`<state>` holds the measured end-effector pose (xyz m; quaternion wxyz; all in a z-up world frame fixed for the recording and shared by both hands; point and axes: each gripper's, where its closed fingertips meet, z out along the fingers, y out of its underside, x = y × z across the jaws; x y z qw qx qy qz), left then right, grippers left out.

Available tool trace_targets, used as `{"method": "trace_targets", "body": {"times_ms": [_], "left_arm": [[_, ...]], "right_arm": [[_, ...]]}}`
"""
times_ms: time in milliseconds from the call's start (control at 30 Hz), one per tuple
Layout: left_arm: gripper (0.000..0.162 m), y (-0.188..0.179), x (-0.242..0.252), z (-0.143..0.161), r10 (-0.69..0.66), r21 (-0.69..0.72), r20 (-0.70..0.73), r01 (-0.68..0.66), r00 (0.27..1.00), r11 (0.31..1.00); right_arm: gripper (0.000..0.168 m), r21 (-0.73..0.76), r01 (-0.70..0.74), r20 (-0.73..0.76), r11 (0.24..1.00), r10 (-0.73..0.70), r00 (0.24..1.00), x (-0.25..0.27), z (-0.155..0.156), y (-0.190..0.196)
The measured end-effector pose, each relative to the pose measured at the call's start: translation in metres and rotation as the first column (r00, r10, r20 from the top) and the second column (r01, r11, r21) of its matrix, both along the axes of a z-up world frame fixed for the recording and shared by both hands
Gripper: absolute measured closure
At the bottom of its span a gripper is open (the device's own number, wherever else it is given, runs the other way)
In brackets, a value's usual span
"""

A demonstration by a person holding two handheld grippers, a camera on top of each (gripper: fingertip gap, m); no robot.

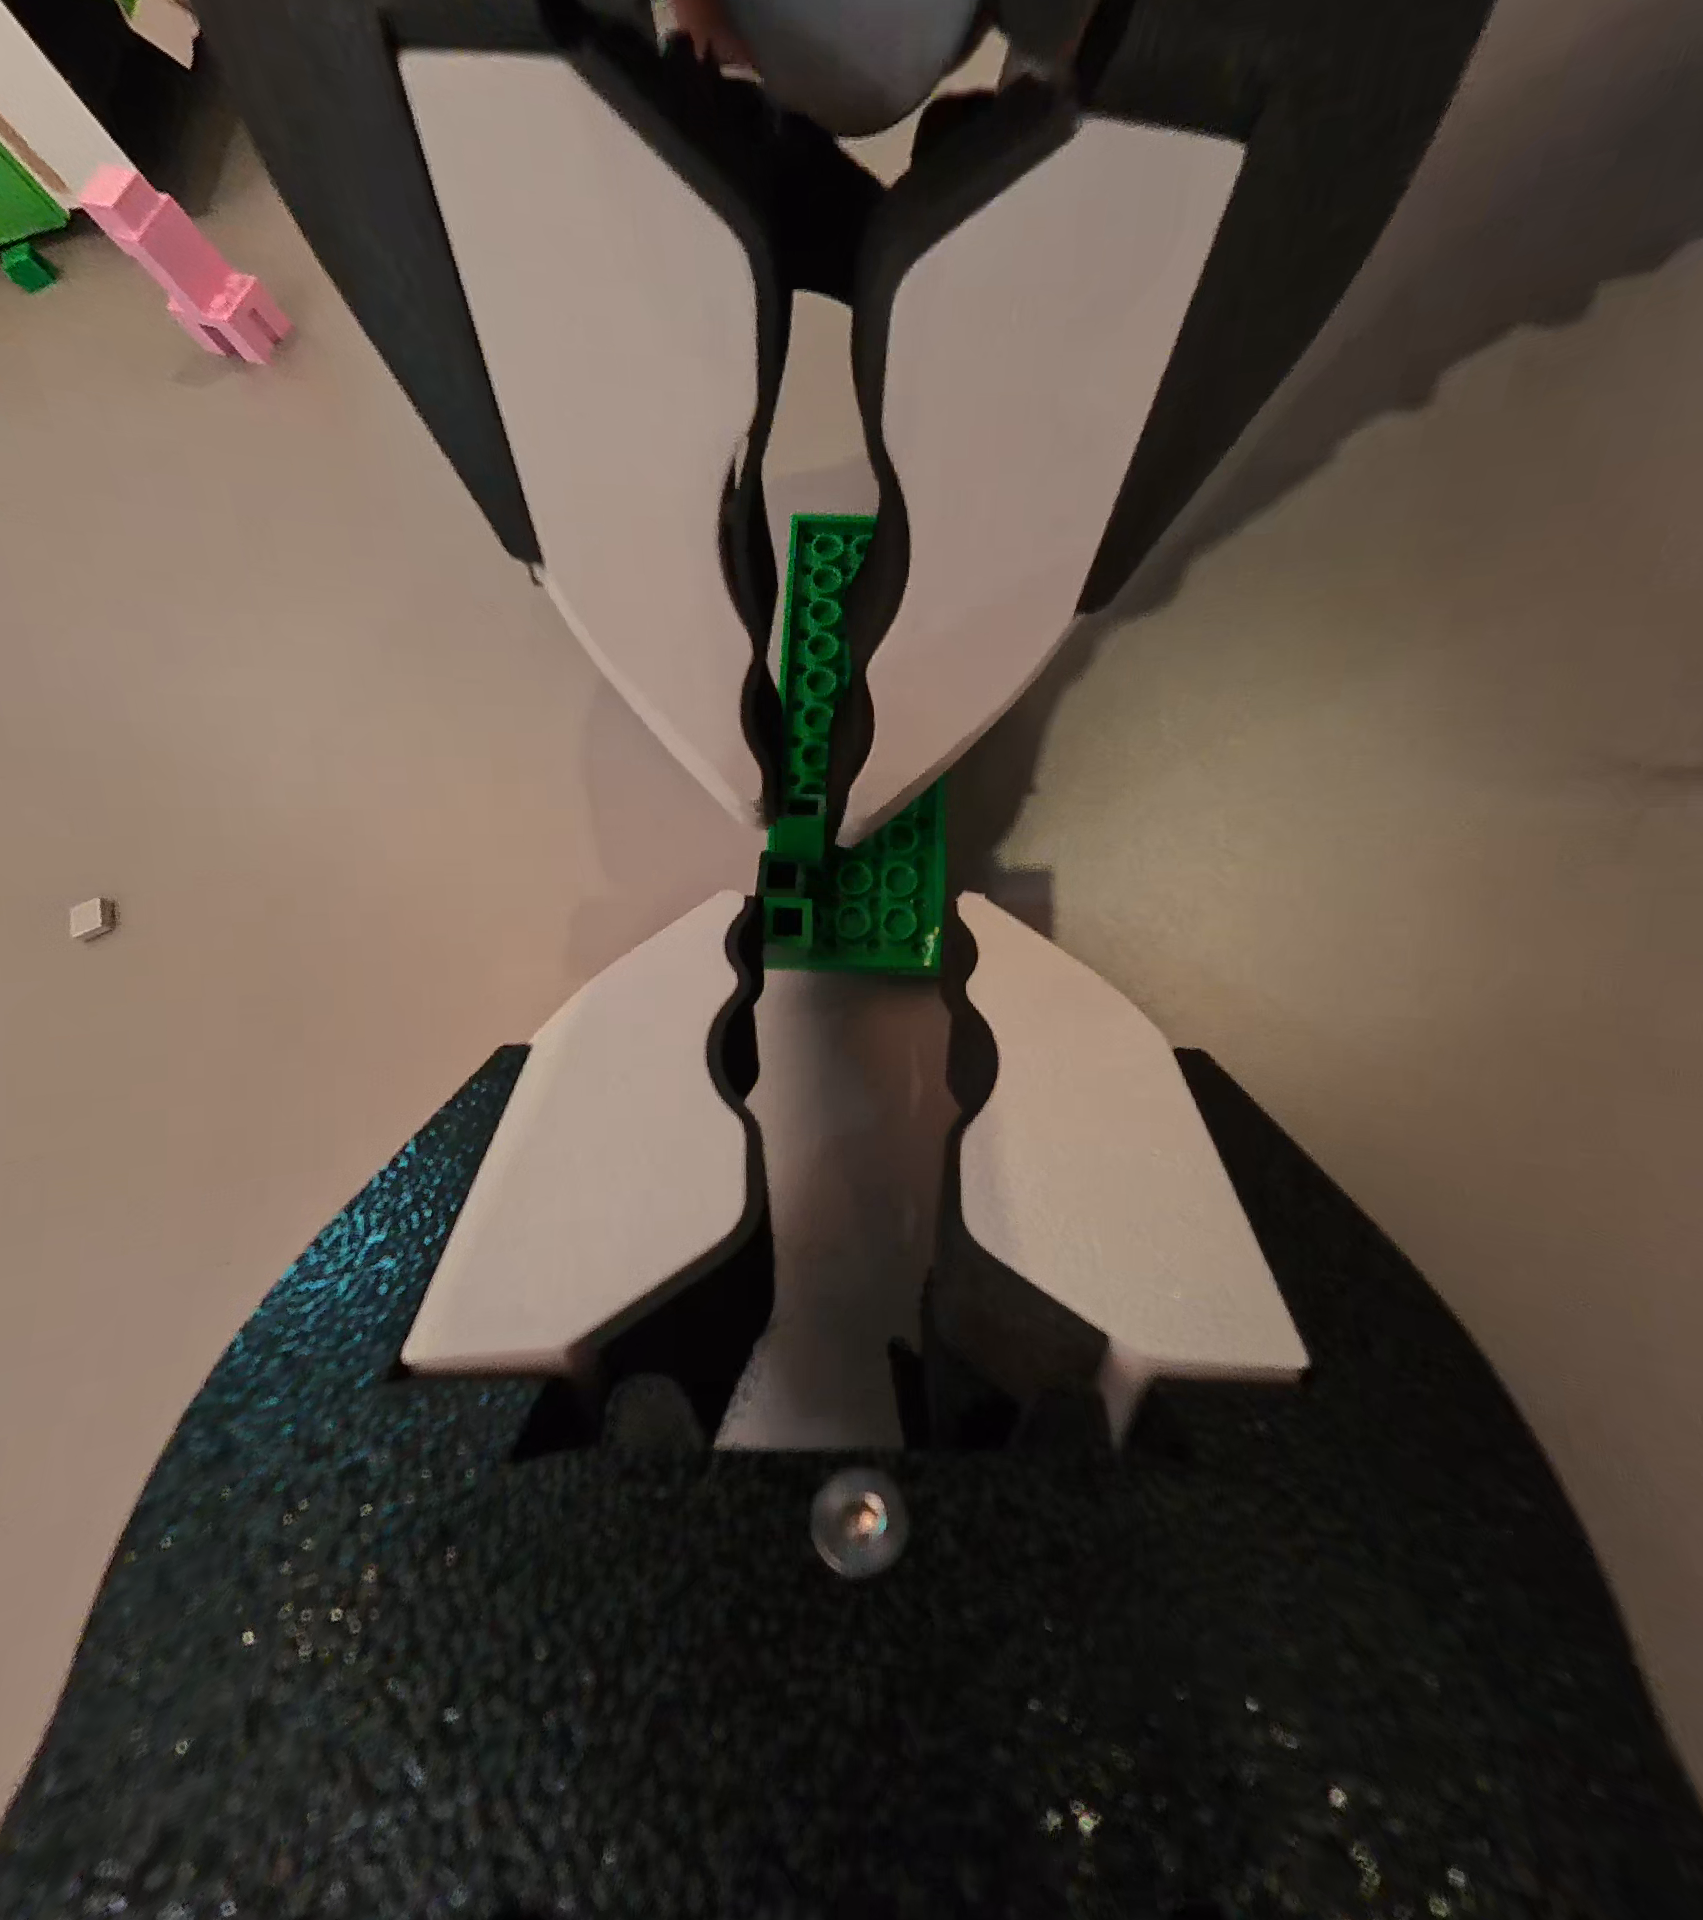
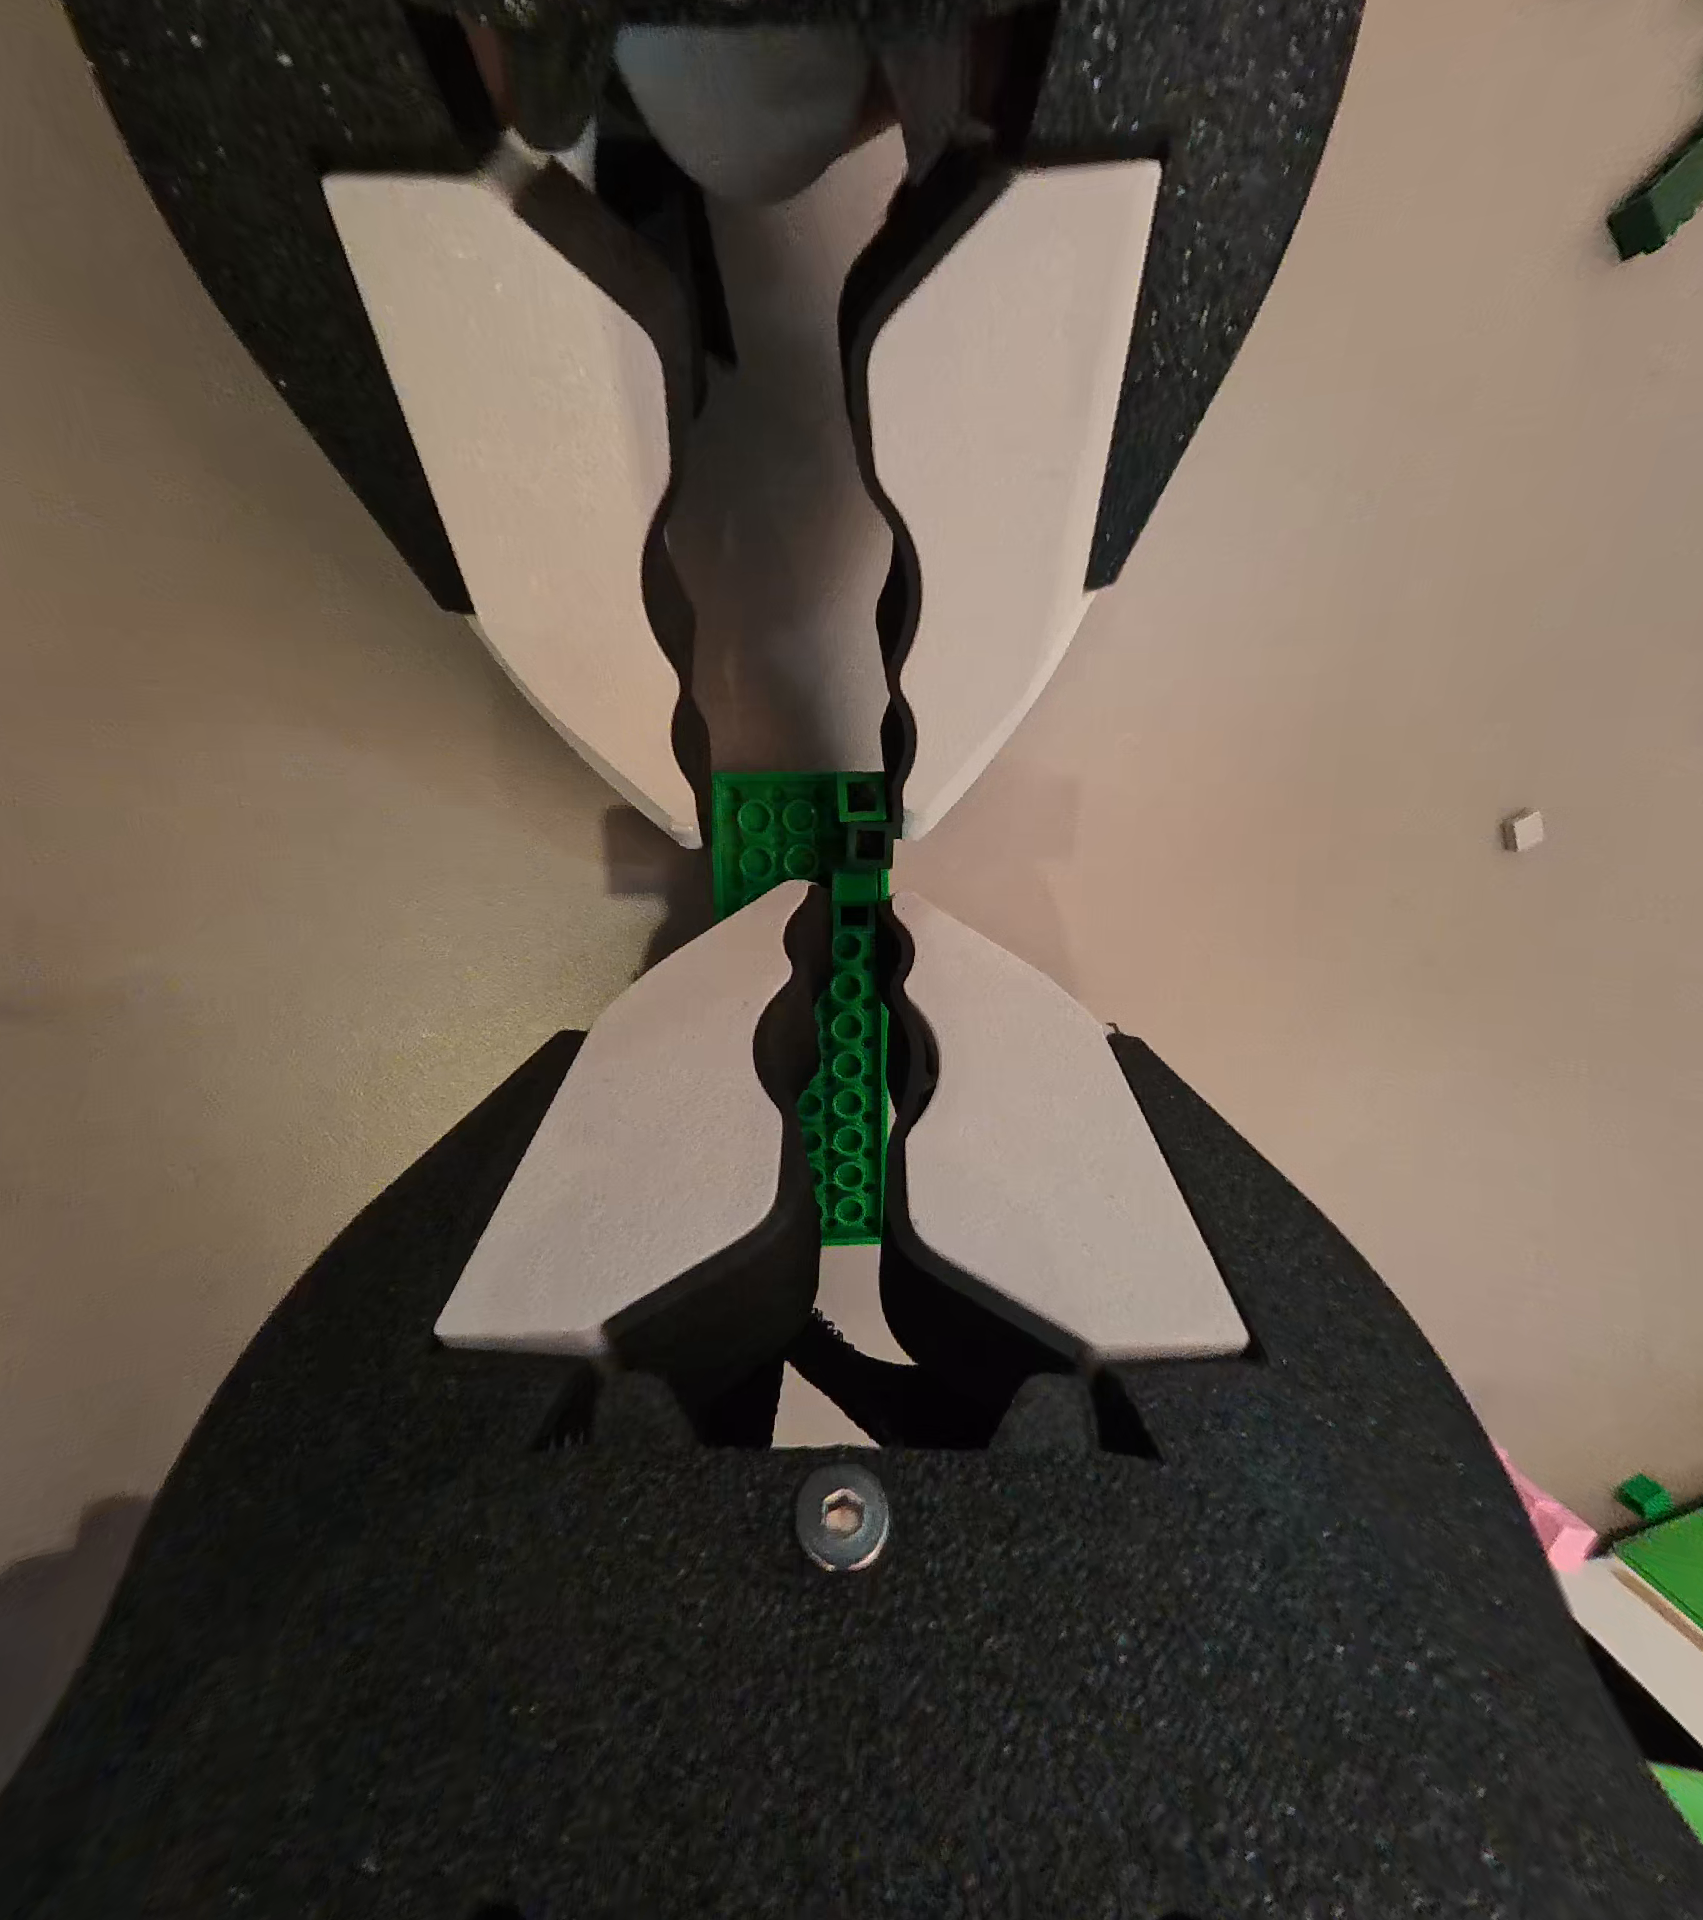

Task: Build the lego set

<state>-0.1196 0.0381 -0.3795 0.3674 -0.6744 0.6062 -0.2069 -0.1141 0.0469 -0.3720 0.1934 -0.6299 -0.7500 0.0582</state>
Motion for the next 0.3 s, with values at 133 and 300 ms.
{"method": "trace_targets", "body": {"times_ms": [133,300], "left_arm": [[0.130,0.0008,-0.0001,0.0011,0.003,0.001,0.018,-0.004,1.000,1.000],[0.130,-0.0025,0.0022,-0.0011,-0.013,-0.011,0.020,0.013,1.000,1.000]], "right_arm": [[0.161,-0.004,0.019,0.009,1.000,-0.019,1.000,-0.0004,0.0009,0.0013],[0.161,-0.003,0.031,0.016,1.000,-0.031,0.999,0.0018,0.0002,0.0015]]}}
